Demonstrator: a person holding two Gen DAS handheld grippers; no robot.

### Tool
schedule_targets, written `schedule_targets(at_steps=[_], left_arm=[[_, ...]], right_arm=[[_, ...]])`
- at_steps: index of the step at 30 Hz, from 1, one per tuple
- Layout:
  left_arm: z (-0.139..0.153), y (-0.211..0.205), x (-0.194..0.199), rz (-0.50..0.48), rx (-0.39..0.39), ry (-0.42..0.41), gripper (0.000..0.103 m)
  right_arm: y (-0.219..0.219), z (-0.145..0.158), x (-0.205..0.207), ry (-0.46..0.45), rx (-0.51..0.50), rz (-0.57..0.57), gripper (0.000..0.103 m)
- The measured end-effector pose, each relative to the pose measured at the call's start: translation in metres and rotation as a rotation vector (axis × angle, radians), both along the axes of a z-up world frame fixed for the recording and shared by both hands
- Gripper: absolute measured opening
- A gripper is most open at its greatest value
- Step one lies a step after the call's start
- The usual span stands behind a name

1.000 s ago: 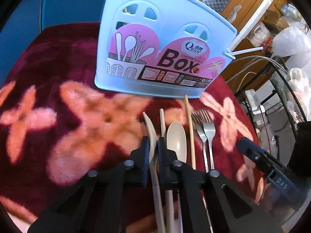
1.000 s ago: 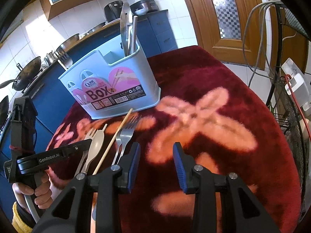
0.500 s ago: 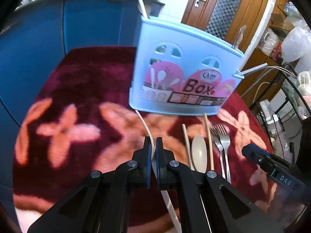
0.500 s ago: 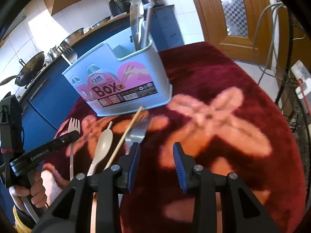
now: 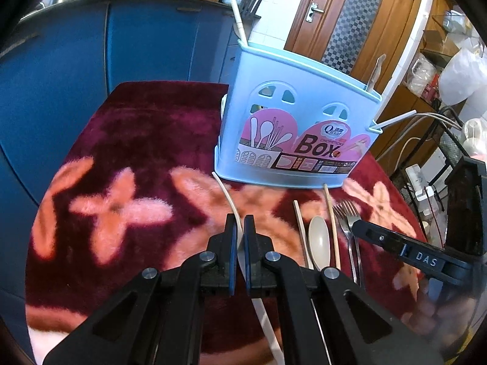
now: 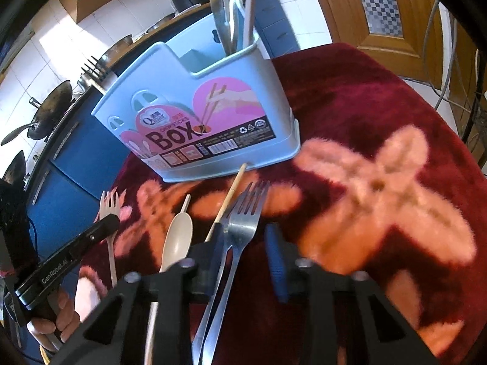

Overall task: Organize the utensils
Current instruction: 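Close the left tool on the white plastic utensil while the right tool closes on the metal fork, then lift both utensils and carry them above the blue Box holder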

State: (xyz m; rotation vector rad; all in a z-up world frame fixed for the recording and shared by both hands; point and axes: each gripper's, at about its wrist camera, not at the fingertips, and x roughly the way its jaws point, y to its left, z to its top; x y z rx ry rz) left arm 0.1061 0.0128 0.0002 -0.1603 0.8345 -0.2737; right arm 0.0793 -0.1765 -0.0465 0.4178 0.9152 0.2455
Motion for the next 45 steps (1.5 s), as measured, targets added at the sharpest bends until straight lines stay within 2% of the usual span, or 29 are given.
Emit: schedule_targets(at_steps=[2, 8, 17, 23, 27, 31, 37, 45], left_arm=[[0.0, 0.0, 0.0, -0.001, -0.003, -0.001, 0.002], [-0.001, 0.0, -0.001, -0.002, -0.007, -0.001, 0.002], [-0.002, 0.0, -0.001, -0.003, -0.011, 0.001, 0.002], [-0.002, 0.001, -0.001, -0.002, -0.021, -0.005, 0.002], [0.002, 0.0, -0.004, -0.01, -0.029, -0.021, 0.002], [0.007, 0.001, -0.007, -0.015, -0.026, -0.042, 0.002], [0.016, 0.003, -0.012, -0.011, -0.031, -0.065, 0.002], [0.048, 0.004, -0.029, -0.038, -0.103, -0.161, 0.002]], right_arm=[[-0.003, 0.001, -0.002, -0.007, 0.016, 0.002, 0.009], [-0.01, 0.009, -0.012, -0.023, -0.017, -0.004, 0.004], [-0.004, 0.005, -0.007, 0.039, -0.094, -0.004, 0.006], [-0.007, -0.004, 0.005, 0.112, -0.077, -0.02, 0.007], [-0.006, -0.002, 0.007, 0.115, -0.095, -0.013, 0.007], [0.002, 0.009, 0.0, 0.069, -0.145, -0.025, 0.007], [0.006, 0.033, -0.016, -0.02, -0.131, -0.028, 0.003], [0.009, 0.086, -0.042, -0.246, -0.095, -0.026, 0.003]])
